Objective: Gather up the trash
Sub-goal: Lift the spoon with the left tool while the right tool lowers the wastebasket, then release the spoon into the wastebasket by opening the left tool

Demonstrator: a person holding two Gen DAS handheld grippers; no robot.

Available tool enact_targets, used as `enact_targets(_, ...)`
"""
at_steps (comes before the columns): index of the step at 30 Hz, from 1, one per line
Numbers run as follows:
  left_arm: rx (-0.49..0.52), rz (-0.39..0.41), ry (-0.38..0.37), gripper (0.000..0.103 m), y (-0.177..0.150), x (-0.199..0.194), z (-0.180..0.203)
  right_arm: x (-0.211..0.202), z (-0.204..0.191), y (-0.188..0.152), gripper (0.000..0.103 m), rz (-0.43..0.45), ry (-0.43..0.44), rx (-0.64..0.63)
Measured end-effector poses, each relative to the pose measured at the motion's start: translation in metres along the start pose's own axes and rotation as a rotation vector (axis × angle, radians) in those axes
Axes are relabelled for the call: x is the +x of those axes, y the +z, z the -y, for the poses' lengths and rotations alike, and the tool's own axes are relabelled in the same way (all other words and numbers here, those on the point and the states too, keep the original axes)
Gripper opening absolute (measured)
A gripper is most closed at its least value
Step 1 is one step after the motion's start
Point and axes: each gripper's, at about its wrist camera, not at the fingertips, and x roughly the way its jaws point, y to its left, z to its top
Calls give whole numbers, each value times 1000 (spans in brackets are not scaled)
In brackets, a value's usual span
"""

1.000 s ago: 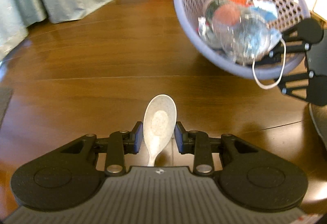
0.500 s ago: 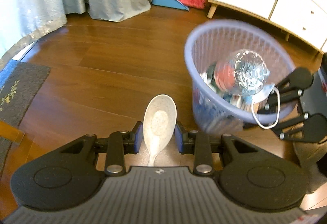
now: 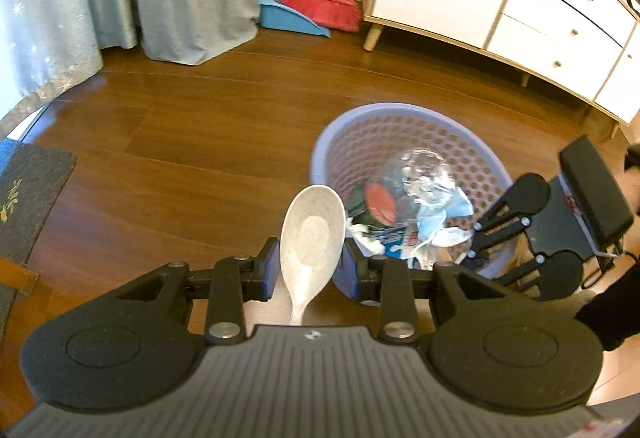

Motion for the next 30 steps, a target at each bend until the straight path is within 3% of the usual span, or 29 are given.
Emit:
enact_targets(7,23,-4,-16,27,19,0,20,-1,-4,-16,15,-78,35,-92)
enact_targets(8,21,-3,-18,27,23,0,22,-2,-5,-19,27,-86,51,-102)
enact_targets(9,21,-3,-21,27,27,1,24,-4,-8,-20,47,-85,61,-121)
enact_targets(11,22,-3,-23,27,33,3,28,-7,-14,-21,63,-86,74,-159)
enact_targets(15,9,-10,-32,27,47,10,38,-16,-26,-17,63,-103,74,-205)
enact_targets(30,0,-8,-90,27,96,44,94,-95,-16,-7,63,-48,-43,-26)
